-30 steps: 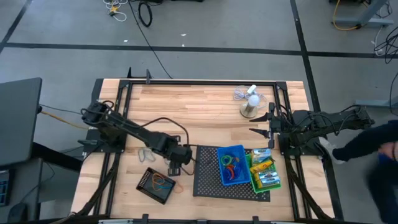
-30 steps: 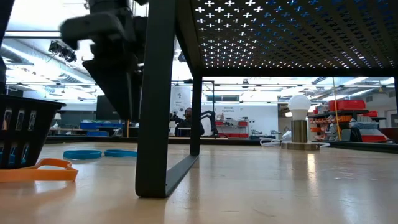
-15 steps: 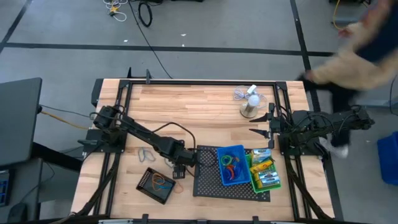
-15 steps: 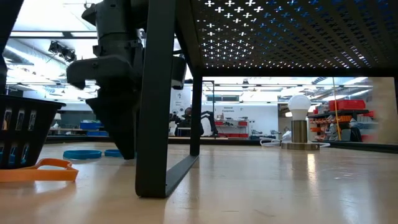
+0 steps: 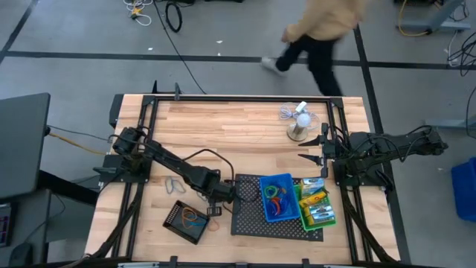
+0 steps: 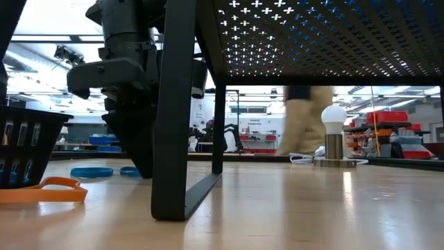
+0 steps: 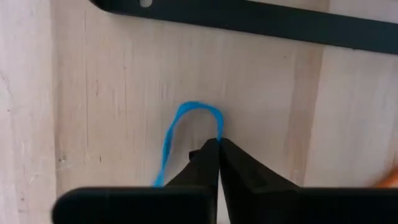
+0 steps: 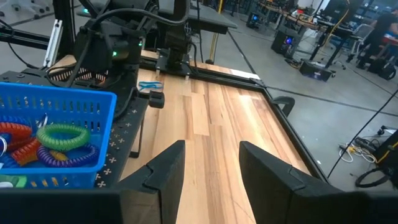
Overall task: Pick & Place Office Desk Supplies
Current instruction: Put the blue rubber band into the black bin
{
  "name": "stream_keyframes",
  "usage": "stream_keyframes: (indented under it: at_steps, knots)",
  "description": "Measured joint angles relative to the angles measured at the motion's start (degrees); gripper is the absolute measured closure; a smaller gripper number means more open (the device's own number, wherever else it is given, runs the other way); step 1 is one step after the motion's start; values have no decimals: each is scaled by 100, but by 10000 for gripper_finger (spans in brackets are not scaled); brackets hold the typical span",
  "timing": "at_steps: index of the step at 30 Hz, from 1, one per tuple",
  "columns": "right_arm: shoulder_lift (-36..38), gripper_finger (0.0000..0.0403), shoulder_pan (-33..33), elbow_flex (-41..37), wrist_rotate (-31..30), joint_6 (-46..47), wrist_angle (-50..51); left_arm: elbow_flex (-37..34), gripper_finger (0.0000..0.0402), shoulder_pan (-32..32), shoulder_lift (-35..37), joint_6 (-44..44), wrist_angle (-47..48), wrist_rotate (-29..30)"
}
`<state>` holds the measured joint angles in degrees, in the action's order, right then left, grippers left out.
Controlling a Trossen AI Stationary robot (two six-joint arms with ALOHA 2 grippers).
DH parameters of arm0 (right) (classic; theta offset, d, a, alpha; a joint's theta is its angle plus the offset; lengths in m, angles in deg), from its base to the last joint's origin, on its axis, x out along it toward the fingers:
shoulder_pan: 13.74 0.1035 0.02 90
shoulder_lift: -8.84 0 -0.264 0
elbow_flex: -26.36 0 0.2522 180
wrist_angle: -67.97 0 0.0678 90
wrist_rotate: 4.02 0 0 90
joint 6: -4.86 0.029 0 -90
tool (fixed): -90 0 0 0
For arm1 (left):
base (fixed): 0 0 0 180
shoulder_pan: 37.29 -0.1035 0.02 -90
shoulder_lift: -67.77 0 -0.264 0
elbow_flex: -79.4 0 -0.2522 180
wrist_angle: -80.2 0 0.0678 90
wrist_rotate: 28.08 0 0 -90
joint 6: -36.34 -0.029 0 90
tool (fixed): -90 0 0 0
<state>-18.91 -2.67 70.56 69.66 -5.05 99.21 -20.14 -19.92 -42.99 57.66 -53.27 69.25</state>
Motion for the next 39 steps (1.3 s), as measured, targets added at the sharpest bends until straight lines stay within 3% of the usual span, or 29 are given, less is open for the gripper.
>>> stream_keyframes:
  at_steps: [4,10,21,28,35,39]
  knots:
    - [0,242,-1,0,0,0,-2,-11,397,4,69,89,44,188]
    - [0,242,0,0,0,2,-8,-35,399,71,473,407,616,1002]
    - [2,242,1,0,1,36,-43,108,400,540,1309,1147,1689,1375]
    - [2,242,1,0,0,36,-56,426,401,1381,1690,2065,2374,1102]
    - [2,242,1,0,0,63,-171,505,401,2238,1699,3187,2397,210]
    - [0,242,1,0,0,61,-202,501,401,2504,1510,3525,2200,189]
